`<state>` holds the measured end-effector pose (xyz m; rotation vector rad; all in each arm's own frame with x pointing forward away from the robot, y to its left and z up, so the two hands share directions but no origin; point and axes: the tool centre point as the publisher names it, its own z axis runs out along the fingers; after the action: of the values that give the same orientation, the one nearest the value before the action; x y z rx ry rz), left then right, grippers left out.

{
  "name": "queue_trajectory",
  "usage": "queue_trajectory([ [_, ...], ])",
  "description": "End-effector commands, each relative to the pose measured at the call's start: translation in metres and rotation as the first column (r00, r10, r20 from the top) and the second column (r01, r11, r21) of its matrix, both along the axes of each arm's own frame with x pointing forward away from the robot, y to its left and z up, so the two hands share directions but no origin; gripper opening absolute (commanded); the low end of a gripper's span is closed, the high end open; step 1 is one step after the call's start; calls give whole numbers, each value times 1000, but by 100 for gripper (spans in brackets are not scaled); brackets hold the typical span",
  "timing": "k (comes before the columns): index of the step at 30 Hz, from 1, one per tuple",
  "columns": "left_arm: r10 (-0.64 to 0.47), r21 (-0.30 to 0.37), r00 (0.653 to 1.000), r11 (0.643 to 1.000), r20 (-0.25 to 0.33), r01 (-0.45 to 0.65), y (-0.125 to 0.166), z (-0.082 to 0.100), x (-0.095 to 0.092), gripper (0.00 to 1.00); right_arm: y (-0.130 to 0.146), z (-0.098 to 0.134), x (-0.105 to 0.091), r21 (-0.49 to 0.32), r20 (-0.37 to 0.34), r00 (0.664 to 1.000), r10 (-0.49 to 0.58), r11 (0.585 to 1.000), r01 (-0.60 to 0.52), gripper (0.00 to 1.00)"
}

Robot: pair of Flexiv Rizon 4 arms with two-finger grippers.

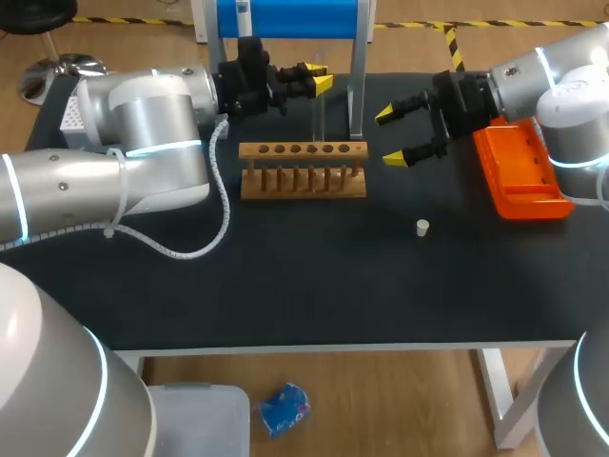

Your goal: Invert the test tube, pick up the pipette, mount the tip to pipette, aspirate from beaker and dispense into the tube, eject the tip, return the pipette, and cap with the stopper.

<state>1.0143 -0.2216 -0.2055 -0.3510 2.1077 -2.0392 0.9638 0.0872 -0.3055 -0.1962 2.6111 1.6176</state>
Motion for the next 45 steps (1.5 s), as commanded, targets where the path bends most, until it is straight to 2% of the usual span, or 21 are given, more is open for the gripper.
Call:
queue_trajectory([
  [1, -3, -3, 1000, 1000, -1, 3, -3, -7, 5, 0, 0, 1, -1, -3, 1, 1000, -1, 1000, 1, 100],
  [10, 18, -4, 1000, 1000, -6, -18, 2, -15, 7, 0, 0, 1, -1, -3, 1, 1000, -1, 1000, 1, 100],
  [20, 20, 3, 1000, 1000, 9, -20, 7, -9, 9, 0, 0, 1, -1, -3, 1, 1000, -1, 1000, 1, 100],
  [29, 32, 2, 999, 999, -2, -32, 6, -25, 8, 0, 0, 1, -1, -3, 1, 1000, -1, 1000, 1, 100],
  [45, 59, -41, 998, 998, 31, -58, 8, -38, 6, 0, 0, 1, -1, -3, 1, 1000, -1, 1000, 1, 100],
])
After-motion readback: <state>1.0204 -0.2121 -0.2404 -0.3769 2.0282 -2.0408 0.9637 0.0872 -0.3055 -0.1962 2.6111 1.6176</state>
